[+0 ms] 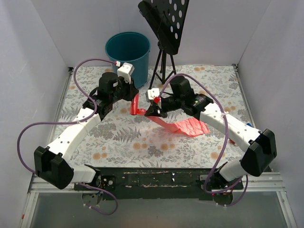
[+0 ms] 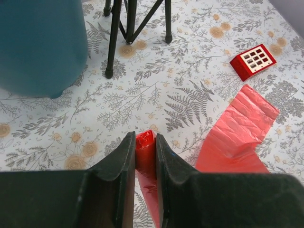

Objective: Put the trash bags into the trash bin
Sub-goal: Tear the trash bag at the center of the board, then place the trash bag at the center of the board.

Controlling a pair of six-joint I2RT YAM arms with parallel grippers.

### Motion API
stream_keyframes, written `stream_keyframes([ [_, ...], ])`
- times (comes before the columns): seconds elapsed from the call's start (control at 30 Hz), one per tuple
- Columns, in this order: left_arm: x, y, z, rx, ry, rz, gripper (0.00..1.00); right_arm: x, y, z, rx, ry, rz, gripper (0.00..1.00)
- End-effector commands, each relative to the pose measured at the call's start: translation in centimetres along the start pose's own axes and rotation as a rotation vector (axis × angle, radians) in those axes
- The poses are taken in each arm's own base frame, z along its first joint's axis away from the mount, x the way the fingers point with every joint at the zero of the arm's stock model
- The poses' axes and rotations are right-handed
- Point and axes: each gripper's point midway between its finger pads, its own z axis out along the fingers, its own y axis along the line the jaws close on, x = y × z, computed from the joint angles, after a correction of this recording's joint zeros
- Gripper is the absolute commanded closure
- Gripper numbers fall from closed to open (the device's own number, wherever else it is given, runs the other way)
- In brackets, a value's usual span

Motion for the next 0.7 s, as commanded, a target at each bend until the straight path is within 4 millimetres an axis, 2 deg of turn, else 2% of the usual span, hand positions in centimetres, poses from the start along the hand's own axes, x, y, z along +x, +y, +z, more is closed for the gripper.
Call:
stream_keyframes([
  [0.0,0.1,2.8,-0.8,-0.127,-0.038,0.076,1.0,-2.4,0.0,-2.2,0.041,-0.023,-0.094,0.99],
  [0.07,2.6,5.1,-0.8,-0.181,0.003,0.12,1.0,-3.3,0.0,-3.1,0.06,-0.025,-0.105,0.99],
  [0.13,5.3,8.5,-1.1,-0.248,0.084,0.132,1.0,-4.0,-0.2,-4.1,0.086,-0.022,-0.109,0.99],
  [0.2,7.9,13.3,-2.0,-0.372,0.166,0.094,1.0,-4.6,-0.2,-5.0,0.099,-0.018,-0.114,0.99],
  [0.27,9.4,17.7,-3.2,-0.453,0.192,0.066,1.0,-5.6,-0.2,-5.8,0.118,-0.018,-0.125,0.99],
  [0.33,9.6,21.3,-4.1,-0.524,0.169,0.11,1.0,-6.3,-0.4,-6.4,0.145,-0.018,-0.131,0.99],
  [0.37,9.6,22.0,-3.8,-0.509,0.155,0.139,1.0,-6.6,-0.6,-6.8,0.167,-0.015,-0.139,0.99],
  [0.4,10.2,24.0,-4.0,-0.527,0.173,0.161,1.0,-6.9,-0.9,-7.1,0.19,-0.014,-0.141,0.99],
  [0.47,11.1,26.3,-2.7,-0.543,0.217,0.197,1.0,-7.5,-1.5,-7.8,0.243,-0.014,-0.143,0.99],
  [0.57,11.0,30.3,-0.9,-0.569,0.237,0.19,1.0,-8.3,-2.9,-9.1,0.356,-0.01,-0.147,0.99],
  [0.67,11.1,34.9,1.4,-0.621,0.269,0.163,1.0,-9.3,-3.5,-10.1,0.407,-0.004,-0.173,0.99],
])
